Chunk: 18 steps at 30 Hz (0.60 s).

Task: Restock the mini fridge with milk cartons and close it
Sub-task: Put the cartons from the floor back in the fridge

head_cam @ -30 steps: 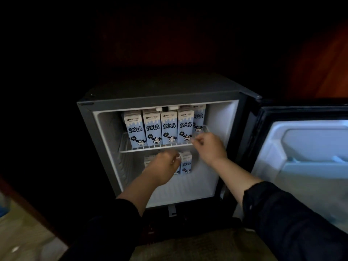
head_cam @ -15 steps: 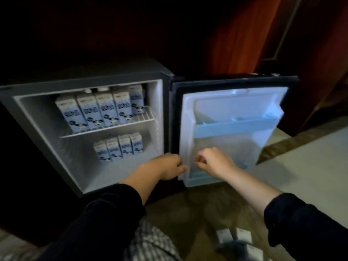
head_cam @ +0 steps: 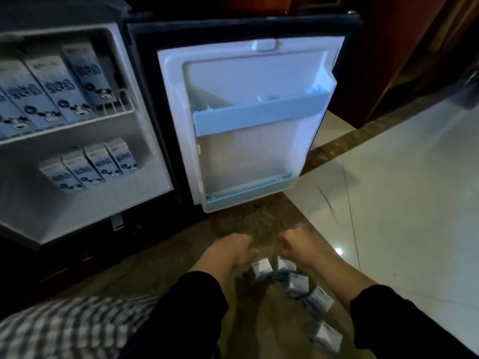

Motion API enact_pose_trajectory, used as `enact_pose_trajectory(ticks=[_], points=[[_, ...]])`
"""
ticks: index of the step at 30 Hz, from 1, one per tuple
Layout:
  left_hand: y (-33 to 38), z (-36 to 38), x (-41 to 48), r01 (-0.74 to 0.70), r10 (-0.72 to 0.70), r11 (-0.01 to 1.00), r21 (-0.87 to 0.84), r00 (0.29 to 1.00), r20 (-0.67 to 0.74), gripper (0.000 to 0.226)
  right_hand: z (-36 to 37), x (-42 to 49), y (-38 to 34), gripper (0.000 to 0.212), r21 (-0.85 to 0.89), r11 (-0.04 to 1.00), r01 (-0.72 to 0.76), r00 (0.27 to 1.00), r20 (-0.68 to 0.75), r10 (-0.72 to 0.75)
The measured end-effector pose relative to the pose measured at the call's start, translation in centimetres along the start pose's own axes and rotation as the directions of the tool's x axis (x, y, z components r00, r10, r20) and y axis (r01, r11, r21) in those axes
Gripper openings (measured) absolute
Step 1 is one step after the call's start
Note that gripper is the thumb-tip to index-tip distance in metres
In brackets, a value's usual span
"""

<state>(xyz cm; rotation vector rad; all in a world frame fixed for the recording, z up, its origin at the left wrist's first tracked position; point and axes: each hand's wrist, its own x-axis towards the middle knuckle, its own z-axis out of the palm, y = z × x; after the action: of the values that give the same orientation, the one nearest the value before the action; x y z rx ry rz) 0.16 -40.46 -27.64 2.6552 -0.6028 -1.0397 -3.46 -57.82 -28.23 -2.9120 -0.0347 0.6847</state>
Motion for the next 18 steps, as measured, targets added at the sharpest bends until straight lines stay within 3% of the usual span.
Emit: enact_pose_trajectory(ticks=[5, 12, 18], points=[[-0.6, 4.4, 2.0, 0.064, -0.051, 0.985, -0.16, 0.995, 0.087, 0.036, 4.6, 1.6, 0.0, 0.03, -0.025, 1.0, -0.012, 0.987, 0.158, 0.015], [-2.4, 9.4, 3.2, 0.085, -0.065, 0.93, -0.357, 0.996, 0.067, 0.054, 8.8, 2.6, 0.2, 0.05, -0.187, 0.976, 0.112, 0.993, 0.054, -0.104], [-3.3, 11.2, 3.8, 0.088, -0.06, 0.873, -0.479, 0.995, 0.075, 0.059, 10.2, 4.9, -0.4, 0.044, -0.18, 0.977, 0.116, 0.991, 0.08, -0.103]])
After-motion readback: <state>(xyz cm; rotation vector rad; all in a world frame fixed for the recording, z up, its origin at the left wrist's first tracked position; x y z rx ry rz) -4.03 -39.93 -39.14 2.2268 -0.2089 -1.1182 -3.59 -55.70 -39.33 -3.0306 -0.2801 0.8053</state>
